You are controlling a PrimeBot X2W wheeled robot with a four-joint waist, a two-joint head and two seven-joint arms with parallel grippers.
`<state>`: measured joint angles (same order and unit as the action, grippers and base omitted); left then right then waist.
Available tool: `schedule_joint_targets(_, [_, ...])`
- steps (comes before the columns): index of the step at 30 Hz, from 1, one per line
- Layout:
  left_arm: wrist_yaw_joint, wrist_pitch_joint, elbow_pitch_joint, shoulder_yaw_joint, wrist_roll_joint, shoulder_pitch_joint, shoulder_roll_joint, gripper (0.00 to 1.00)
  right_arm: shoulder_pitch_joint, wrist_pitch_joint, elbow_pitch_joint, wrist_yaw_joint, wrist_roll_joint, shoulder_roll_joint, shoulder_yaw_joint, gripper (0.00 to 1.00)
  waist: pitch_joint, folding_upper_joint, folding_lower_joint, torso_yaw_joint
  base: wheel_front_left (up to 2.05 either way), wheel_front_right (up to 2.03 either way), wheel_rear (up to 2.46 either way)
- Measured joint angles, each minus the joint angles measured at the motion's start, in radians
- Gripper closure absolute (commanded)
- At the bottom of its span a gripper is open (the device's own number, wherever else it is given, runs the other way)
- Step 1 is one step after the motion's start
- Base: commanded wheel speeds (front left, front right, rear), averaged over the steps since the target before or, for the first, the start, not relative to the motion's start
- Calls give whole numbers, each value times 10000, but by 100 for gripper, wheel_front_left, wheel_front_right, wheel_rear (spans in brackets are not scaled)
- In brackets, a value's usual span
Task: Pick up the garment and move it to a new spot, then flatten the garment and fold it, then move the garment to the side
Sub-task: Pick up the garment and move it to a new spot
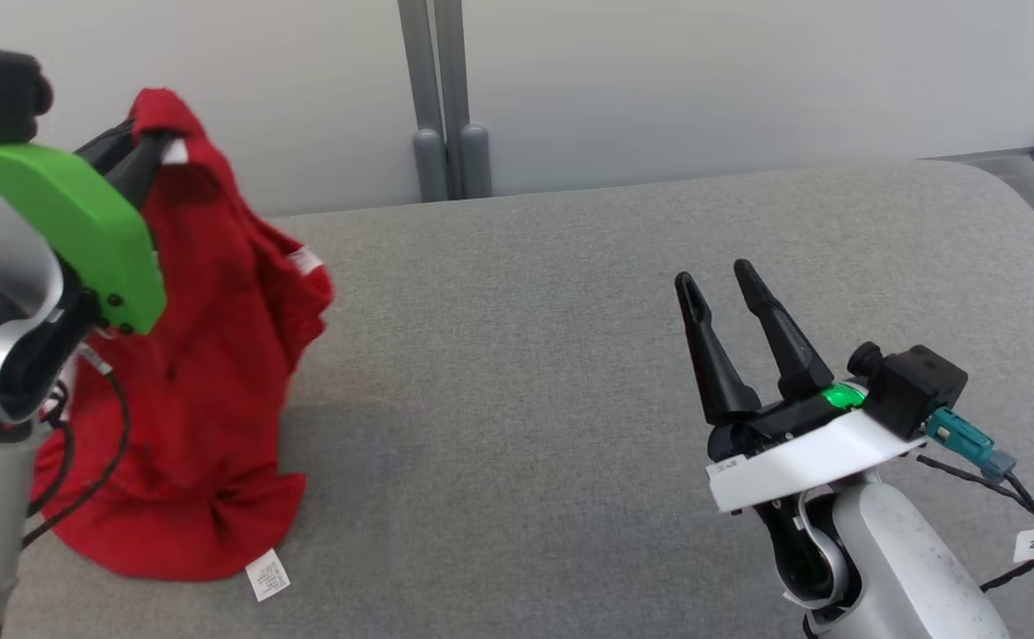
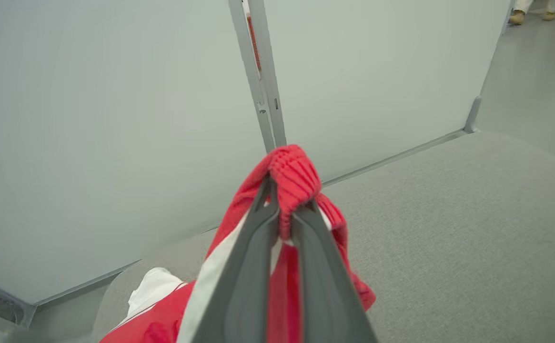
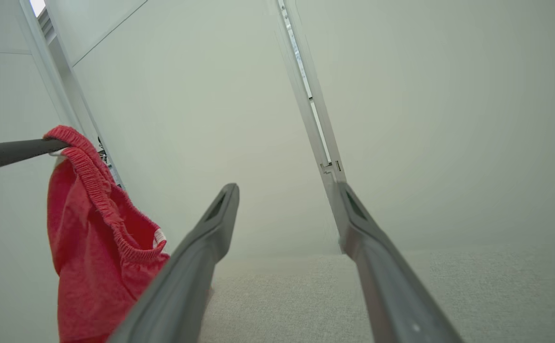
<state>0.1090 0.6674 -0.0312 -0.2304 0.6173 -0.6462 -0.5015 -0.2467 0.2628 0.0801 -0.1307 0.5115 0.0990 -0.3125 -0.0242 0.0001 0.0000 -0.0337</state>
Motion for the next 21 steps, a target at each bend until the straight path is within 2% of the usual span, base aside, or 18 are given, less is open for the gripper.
schedule_joint_targets(6, [-228, -479, -577, -320, 598, -435, 1463, 100, 103, 0, -136, 0, -46, 151, 635, 0, -69, 0, 0, -663, 0, 0, 0])
schedule_joint_targets(11, [-391, -1175, -255, -261, 968, 249, 2100, 100, 169, 0, -219, 0, -111, 209, 978, 0, -1, 0, 0, -1133, 0, 0, 0])
schedule_joint_targets(14, [-430, -1898, 301, -96, 1229, 1264, 2382, 100, 200, 0, -222, 0, -128, 286, 1089, 0, 132, -1, 0, -1323, 0, 0, 0])
schedule_joint_targets(18, [-305, -3415, 1662, -81, 1116, 2615, 2719, 100, 217, 0, -203, 0, -127, 326, 1106, 0, 380, -1, 0, -1455, 0, 0, 0])
schedule_joint_targets(21, [-130, -4757, 3133, -506, 520, 3193, 3057, 100, 192, 0, -121, 0, -115, 322, 965, 0, 556, -1, 0, -1488, 0, 0, 0])
